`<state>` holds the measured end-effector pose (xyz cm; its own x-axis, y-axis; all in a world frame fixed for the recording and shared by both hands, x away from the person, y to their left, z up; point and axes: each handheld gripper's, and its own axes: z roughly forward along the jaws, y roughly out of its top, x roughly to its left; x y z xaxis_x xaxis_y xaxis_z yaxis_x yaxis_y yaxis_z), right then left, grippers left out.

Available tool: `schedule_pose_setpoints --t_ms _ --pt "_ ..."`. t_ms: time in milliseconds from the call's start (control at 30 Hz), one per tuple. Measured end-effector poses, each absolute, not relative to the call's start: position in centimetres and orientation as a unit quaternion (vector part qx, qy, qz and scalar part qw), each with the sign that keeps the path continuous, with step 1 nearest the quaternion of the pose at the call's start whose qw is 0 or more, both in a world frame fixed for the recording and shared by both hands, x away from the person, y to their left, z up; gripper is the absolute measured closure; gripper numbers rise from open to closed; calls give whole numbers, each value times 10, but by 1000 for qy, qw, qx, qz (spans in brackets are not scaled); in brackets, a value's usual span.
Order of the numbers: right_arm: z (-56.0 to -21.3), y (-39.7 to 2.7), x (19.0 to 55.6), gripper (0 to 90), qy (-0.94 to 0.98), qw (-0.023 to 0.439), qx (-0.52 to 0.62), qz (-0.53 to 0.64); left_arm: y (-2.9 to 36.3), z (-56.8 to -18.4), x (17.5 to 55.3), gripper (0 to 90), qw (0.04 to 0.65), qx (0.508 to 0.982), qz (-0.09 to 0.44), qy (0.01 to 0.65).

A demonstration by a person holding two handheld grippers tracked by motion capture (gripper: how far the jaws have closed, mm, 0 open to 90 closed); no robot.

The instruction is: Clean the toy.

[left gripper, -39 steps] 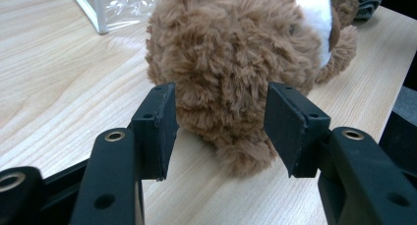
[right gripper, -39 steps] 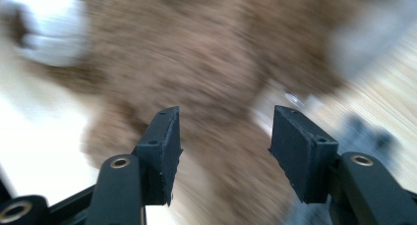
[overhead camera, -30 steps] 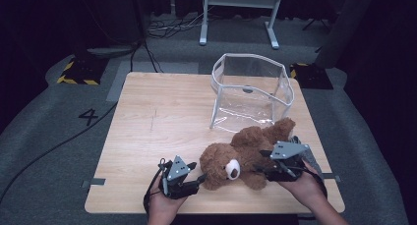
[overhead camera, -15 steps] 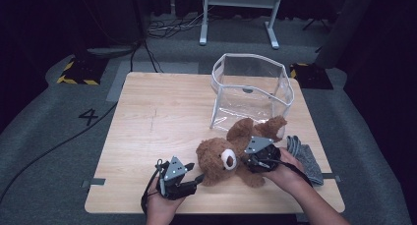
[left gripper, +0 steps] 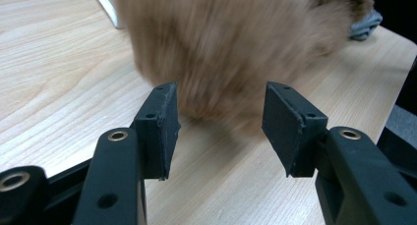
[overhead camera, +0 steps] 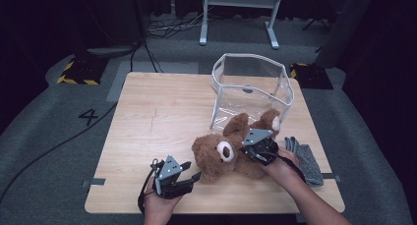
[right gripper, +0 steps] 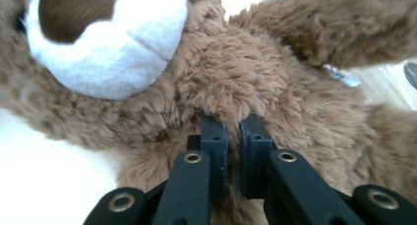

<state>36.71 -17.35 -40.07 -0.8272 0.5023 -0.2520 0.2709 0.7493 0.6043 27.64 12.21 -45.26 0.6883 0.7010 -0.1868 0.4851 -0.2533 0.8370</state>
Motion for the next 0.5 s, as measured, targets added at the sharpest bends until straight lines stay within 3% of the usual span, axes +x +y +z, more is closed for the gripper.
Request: schedule_pose_setpoints --t_ms 267,500 --pt "-365 -192 342 836 862 167 237 416 126 -452 277 481 490 776 105 383" --pt "-354 -209 319 835 853 195 242 420 121 -451 280 481 488 781 101 376"
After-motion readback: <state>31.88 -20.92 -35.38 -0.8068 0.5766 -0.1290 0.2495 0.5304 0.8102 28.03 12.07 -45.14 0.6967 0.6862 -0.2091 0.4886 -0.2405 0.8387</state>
